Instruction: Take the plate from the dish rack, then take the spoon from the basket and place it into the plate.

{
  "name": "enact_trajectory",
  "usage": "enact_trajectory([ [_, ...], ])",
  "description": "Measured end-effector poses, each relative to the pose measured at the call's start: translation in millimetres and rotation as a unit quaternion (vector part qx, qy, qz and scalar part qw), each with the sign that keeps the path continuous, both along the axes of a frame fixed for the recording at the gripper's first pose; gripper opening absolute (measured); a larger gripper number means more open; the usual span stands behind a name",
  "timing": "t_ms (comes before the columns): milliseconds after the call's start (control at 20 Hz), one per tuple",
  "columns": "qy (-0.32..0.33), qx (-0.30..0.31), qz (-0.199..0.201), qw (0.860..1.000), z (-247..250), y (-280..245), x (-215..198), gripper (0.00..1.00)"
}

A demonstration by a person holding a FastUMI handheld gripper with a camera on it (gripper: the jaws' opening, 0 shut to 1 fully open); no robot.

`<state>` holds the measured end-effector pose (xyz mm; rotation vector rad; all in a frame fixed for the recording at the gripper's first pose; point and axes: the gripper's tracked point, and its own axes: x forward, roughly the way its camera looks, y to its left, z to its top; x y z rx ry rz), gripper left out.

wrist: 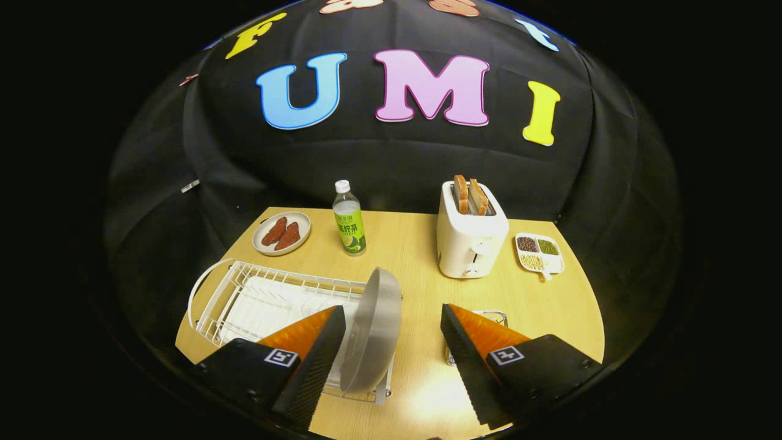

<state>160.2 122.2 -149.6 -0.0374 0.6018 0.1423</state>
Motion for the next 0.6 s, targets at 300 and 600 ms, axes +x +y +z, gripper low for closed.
enact_trajectory([
  [300,0.073,0.010,-0.022,0.997,-45.0,7.7,5.8,0.59],
  [600,0.120,0.020,-0.036,0.992,-56.7,21.6,0.5,0.39],
])
